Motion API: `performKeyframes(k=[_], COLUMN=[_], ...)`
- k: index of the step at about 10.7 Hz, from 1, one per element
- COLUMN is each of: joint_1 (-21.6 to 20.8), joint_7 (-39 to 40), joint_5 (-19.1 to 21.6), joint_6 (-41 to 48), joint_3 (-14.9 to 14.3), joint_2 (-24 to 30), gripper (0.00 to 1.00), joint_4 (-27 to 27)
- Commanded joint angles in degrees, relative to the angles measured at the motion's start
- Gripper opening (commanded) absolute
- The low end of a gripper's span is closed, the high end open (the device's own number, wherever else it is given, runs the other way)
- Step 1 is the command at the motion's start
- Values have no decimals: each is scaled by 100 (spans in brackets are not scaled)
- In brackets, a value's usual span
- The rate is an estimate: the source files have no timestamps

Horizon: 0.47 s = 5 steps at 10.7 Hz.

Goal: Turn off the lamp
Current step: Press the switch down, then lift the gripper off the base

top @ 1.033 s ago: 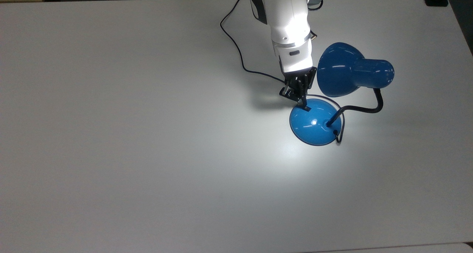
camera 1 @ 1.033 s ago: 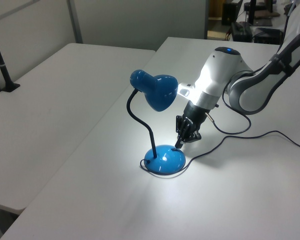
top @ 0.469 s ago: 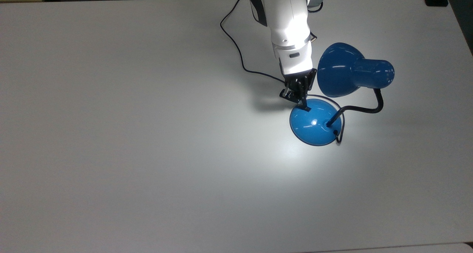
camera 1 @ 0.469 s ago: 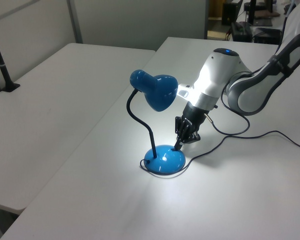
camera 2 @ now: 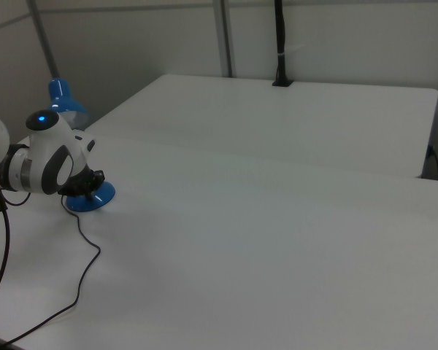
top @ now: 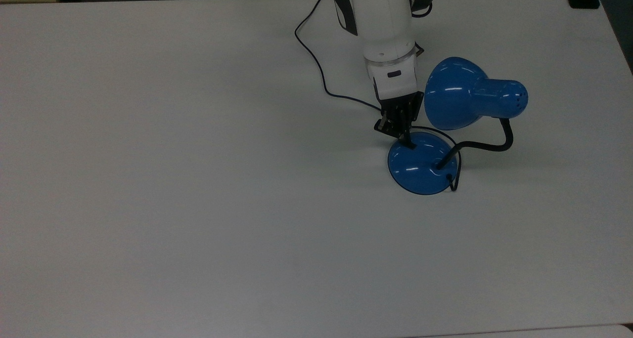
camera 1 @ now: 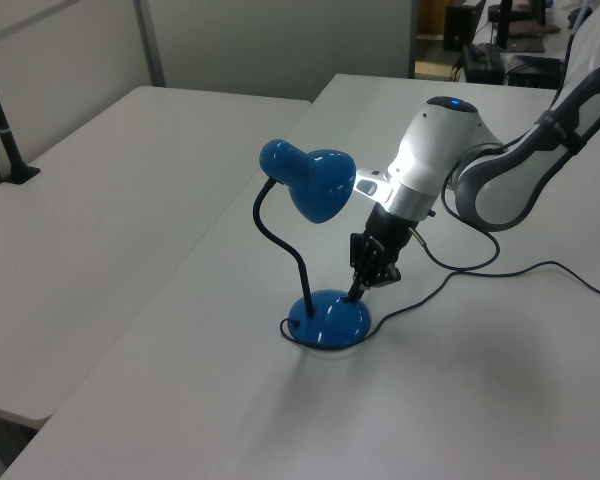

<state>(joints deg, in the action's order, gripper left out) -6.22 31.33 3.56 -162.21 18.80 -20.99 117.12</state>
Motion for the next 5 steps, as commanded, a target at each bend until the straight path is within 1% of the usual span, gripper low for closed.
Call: performKeyframes(k=[1, 5], joint_1=[68, 130], joint_7=[189, 93], joint_5=[39, 48], joint_6=[-13, 189], joint_3=[28, 28], joint_2=[-178, -108], gripper=[0, 0], joint_4=[-23, -31])
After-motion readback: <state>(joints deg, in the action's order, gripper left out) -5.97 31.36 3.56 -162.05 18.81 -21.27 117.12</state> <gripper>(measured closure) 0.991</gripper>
